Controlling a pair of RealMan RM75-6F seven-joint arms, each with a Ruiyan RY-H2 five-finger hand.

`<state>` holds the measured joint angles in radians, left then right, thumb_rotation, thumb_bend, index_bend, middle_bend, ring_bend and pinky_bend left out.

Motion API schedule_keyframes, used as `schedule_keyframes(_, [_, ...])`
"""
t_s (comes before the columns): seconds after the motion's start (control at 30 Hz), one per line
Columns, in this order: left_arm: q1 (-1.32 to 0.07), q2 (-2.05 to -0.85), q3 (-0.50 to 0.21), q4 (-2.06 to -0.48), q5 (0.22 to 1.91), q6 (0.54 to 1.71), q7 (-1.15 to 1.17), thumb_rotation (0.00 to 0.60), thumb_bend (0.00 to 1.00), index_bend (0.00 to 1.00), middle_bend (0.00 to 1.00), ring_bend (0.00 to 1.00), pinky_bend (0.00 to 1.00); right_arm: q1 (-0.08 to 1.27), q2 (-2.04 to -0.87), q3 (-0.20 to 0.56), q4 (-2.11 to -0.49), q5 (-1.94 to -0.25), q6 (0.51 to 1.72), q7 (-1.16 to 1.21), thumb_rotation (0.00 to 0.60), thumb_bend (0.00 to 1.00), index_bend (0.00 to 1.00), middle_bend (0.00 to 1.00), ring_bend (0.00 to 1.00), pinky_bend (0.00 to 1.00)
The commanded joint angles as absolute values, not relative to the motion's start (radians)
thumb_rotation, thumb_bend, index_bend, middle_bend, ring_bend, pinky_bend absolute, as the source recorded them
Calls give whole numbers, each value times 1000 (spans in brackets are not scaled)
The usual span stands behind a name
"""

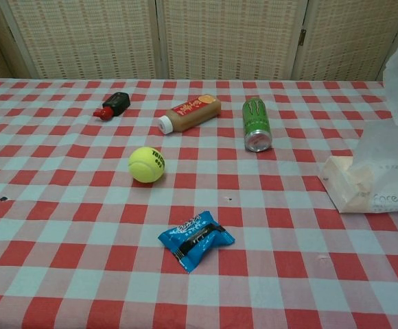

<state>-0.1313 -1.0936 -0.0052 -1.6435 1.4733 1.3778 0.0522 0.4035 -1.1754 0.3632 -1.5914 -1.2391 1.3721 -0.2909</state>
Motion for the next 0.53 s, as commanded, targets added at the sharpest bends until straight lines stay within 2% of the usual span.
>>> schedule_keyframes(0.03, [-132, -1093, -5, -1643, 1473, 1375, 50, 600, 388, 61, 0, 36, 355, 493, -1134, 510, -1550, -1010, 1305, -419, 600, 441, 724, 880, 780, 793])
schedule_keyframes(0.17, [-134, -1093, -5, -1642, 1470, 1371, 48, 600, 389, 61, 0, 36, 355, 527, -1147, 528, -1469, -935, 1269, -431, 600, 440, 724, 880, 781, 793])
schedule_keyframes(0.53, [-131, -1085, -4, -1642, 1472, 1374, 31, 600, 388, 63, 0, 37, 356, 569, -1201, 488, -1297, -902, 1227, -426, 600, 441, 723, 880, 780, 793])
